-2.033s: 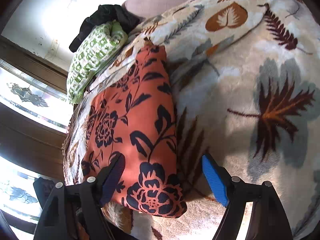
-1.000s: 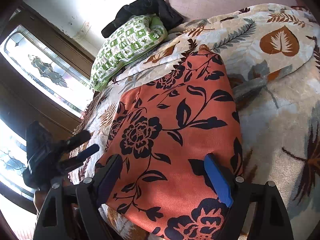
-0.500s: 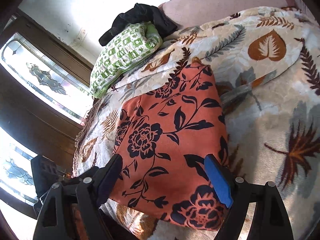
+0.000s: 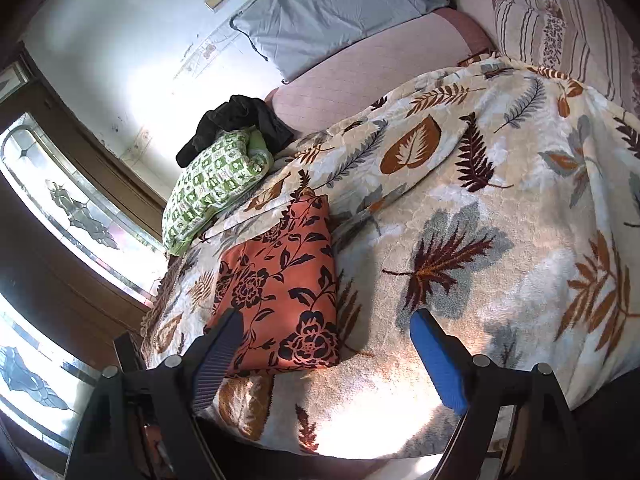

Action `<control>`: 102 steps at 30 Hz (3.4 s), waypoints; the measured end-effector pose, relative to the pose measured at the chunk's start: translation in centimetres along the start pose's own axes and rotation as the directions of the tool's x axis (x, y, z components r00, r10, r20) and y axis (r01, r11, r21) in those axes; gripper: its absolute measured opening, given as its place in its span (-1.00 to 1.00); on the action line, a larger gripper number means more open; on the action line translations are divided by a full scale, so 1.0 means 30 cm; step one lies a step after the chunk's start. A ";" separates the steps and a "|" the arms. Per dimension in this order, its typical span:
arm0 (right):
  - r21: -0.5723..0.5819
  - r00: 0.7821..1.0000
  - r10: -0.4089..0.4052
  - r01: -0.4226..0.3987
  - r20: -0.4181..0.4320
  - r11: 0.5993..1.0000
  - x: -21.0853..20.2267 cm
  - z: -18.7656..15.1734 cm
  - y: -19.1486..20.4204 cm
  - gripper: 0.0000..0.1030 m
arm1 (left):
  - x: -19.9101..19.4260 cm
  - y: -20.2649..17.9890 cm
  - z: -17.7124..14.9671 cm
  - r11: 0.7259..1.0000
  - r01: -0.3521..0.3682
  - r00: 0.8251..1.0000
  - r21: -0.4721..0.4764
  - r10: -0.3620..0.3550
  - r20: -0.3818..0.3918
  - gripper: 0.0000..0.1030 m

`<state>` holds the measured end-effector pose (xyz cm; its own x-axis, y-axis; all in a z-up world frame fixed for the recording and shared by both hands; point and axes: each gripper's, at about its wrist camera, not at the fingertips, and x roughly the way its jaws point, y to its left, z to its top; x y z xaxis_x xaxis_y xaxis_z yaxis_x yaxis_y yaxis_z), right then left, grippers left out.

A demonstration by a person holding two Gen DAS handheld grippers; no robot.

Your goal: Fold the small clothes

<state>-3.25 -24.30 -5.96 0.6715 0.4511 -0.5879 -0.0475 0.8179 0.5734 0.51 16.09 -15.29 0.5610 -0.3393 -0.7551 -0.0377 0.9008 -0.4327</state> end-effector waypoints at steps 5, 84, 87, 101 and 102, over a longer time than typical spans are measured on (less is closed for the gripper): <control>-0.077 0.992 0.102 -0.108 -0.075 0.991 0.105 -0.001 0.117 0.70 | -0.025 0.023 0.001 0.999 0.010 1.000 -0.044 -0.011 -0.015 -0.71; -0.112 0.925 0.159 -0.209 -0.345 0.971 0.652 0.071 0.233 0.73 | -0.034 -0.091 0.450 0.928 -0.368 0.922 0.058 0.356 0.151 0.25; -0.094 0.930 0.167 -0.208 -0.329 0.974 0.593 0.060 0.210 0.73 | -0.073 -0.136 0.419 0.924 -0.376 0.917 0.067 0.360 0.175 0.25; 0.057 0.941 0.199 -0.190 -0.273 0.980 0.425 0.054 -0.007 0.73 | -0.077 -0.211 0.310 0.952 -0.288 0.953 0.100 0.274 0.132 0.65; 0.071 0.941 0.200 -0.188 -0.275 0.980 0.431 0.063 -0.025 0.73 | -0.061 -0.186 0.300 0.964 -0.254 0.963 0.081 0.243 0.118 0.68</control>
<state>6.86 -19.76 -12.90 0.4191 0.6859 -0.5949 -0.1201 0.6914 0.7125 7.12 14.12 -7.05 0.6285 -0.0754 -0.7741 -0.1118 0.9762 -0.1859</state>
